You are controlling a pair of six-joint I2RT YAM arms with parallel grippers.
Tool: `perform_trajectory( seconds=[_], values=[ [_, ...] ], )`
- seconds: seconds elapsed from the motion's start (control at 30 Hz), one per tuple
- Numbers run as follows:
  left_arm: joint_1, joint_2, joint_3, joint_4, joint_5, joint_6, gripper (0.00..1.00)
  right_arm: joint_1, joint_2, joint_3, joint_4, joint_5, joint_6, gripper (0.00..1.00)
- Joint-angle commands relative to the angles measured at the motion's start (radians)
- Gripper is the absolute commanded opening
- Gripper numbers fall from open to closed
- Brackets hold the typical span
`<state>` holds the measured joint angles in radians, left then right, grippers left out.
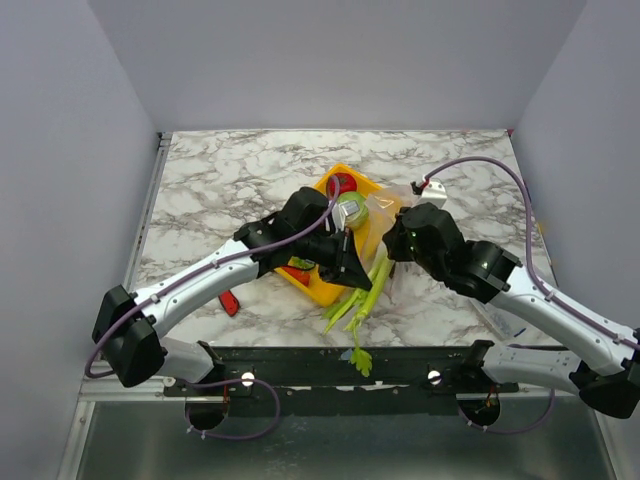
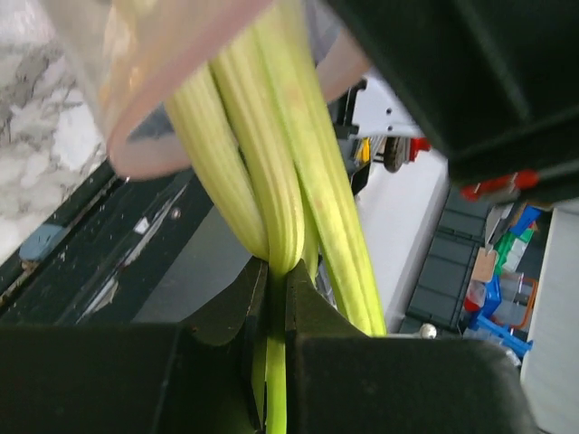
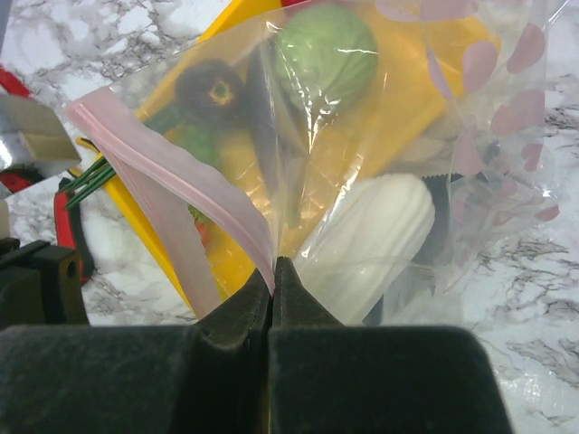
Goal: Place the food in the zip-top bag and seal the zipper
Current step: Place the fake vegetable in the zipper food storage bag.
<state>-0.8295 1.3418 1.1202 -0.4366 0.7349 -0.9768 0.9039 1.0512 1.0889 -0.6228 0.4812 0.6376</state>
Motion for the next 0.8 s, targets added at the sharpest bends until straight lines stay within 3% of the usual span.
perform_trajectory(
  seconds=[0.0, 0.17, 0.43, 0.67, 0.77],
  values=[
    [0.003, 0.024, 0.089, 0.148, -0.083, -0.040, 0.00, 0.002, 0.022, 0.085, -0.066, -0.079, 0.078, 0.01],
    [-0.010, -0.028, 0.082, 0.192, -0.246, -0.016, 0.00, 0.003, 0.052, 0.179, -0.171, -0.158, 0.166, 0.01],
    [-0.035, -0.127, 0.065, 0.228, -0.369, 0.057, 0.00, 0.003, 0.143, 0.383, -0.354, -0.334, 0.294, 0.01],
    [-0.026, -0.120, 0.137, 0.076, -0.419, -0.003, 0.00, 0.003, 0.100, 0.336, -0.282, -0.365, 0.325, 0.01],
    [-0.016, -0.124, 0.109, 0.102, -0.455, -0.051, 0.00, 0.003, 0.084, 0.300, -0.266, -0.342, 0.356, 0.01]
  ],
)
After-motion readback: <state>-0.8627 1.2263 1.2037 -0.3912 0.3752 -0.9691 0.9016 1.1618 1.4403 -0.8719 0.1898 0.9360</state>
